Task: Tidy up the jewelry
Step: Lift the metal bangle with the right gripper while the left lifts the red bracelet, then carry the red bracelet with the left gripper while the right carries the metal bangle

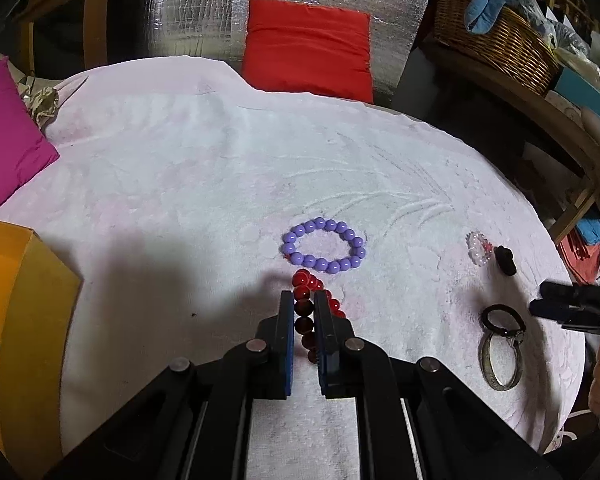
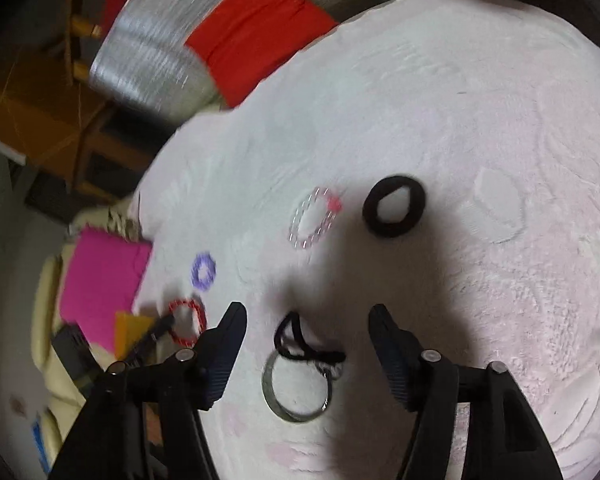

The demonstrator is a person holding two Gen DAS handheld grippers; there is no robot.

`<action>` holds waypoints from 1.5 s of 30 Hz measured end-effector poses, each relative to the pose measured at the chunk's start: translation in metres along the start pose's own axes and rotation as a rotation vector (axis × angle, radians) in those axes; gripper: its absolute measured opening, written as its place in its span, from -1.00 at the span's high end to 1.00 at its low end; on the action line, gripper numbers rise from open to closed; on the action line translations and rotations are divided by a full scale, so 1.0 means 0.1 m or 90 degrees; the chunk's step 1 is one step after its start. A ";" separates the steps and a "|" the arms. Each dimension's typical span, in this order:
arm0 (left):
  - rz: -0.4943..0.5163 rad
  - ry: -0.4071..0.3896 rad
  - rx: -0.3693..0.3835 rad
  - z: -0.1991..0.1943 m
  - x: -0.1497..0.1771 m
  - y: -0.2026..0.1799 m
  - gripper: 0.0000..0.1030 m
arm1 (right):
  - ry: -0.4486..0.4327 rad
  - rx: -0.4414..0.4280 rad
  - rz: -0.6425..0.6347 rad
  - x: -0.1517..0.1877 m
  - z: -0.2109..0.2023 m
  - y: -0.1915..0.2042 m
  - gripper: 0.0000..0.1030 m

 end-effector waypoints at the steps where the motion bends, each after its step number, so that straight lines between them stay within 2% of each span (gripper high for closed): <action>1: 0.005 0.002 0.000 0.01 0.01 -0.02 0.81 | 0.008 0.011 -0.017 0.01 0.05 0.05 -0.14; 4: 0.010 0.007 0.001 0.03 0.02 -0.03 0.81 | 0.016 0.062 -0.060 0.03 0.19 0.15 -0.02; 6: 0.010 0.011 0.002 0.04 0.02 -0.03 0.81 | 0.026 0.105 -0.073 0.03 0.28 0.14 0.56; 8: 0.009 0.012 0.002 0.04 0.02 -0.01 0.81 | 0.018 0.140 -0.078 0.02 0.31 0.13 0.86; 10: 0.007 0.013 0.003 0.04 0.02 0.00 0.81 | -0.010 0.146 -0.073 -0.01 0.25 0.15 0.88; 12: 0.005 0.012 0.003 0.04 0.02 0.00 0.81 | -0.043 0.119 -0.063 -0.02 0.11 0.16 0.89; 18: 0.002 0.008 -0.002 0.03 0.01 0.00 0.81 | -0.116 -0.080 -0.047 -0.04 -0.28 0.18 0.89; 21: -0.001 0.011 -0.002 0.04 0.01 0.00 0.81 | -0.104 -0.183 -0.035 -0.05 -0.30 0.16 0.89; 23: 0.002 0.011 -0.004 0.05 0.01 -0.01 0.81 | -0.098 -0.213 -0.032 -0.05 -0.29 0.18 0.89; 24: 0.003 0.011 -0.003 0.05 0.01 -0.02 0.81 | -0.100 -0.216 -0.038 -0.05 -0.30 0.20 0.89; 26: 0.004 0.012 -0.003 0.05 0.01 -0.03 0.81 | -0.124 -0.150 -0.048 -0.05 -0.29 0.26 0.89; 27: 0.005 0.012 -0.004 0.05 0.01 -0.03 0.81 | -0.122 -0.137 -0.039 -0.05 -0.27 0.23 0.89; 29: 0.005 0.012 -0.003 0.05 0.01 -0.02 0.81 | -0.099 -0.188 0.006 -0.04 -0.22 0.13 0.89; 32: 0.002 0.012 -0.004 0.04 0.01 0.00 0.81 | -0.126 -0.210 -0.029 -0.01 -0.29 0.26 0.89; 33: 0.002 0.012 -0.005 0.05 0.01 0.00 0.81 | -0.136 -0.205 -0.041 0.00 -0.31 0.31 0.89; 35: 0.001 0.013 -0.006 0.05 0.01 0.01 0.81 | -0.145 -0.125 -0.051 0.00 -0.28 0.35 0.89; 36: 0.000 0.014 -0.006 0.06 0.02 0.01 0.81 | -0.129 -0.124 -0.032 -0.02 -0.21 0.30 0.89; 38: 0.000 0.013 -0.007 0.06 0.01 0.01 0.81 | -0.096 -0.160 0.008 -0.06 -0.11 0.21 0.89; 45: -0.009 0.003 0.001 -0.02 -0.01 0.12 0.81 | -0.111 -0.147 0.013 -0.08 -0.13 0.20 0.89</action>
Point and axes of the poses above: each gripper's, at about its wrist camera, not at the fingertips, and z roughly the way its jaws point, y to its left, x to its underside, the point moved 1 cm from there along z, roughly the way its jaws point, and after that the axes turned 8 degrees about y, right-handed, at the moved point
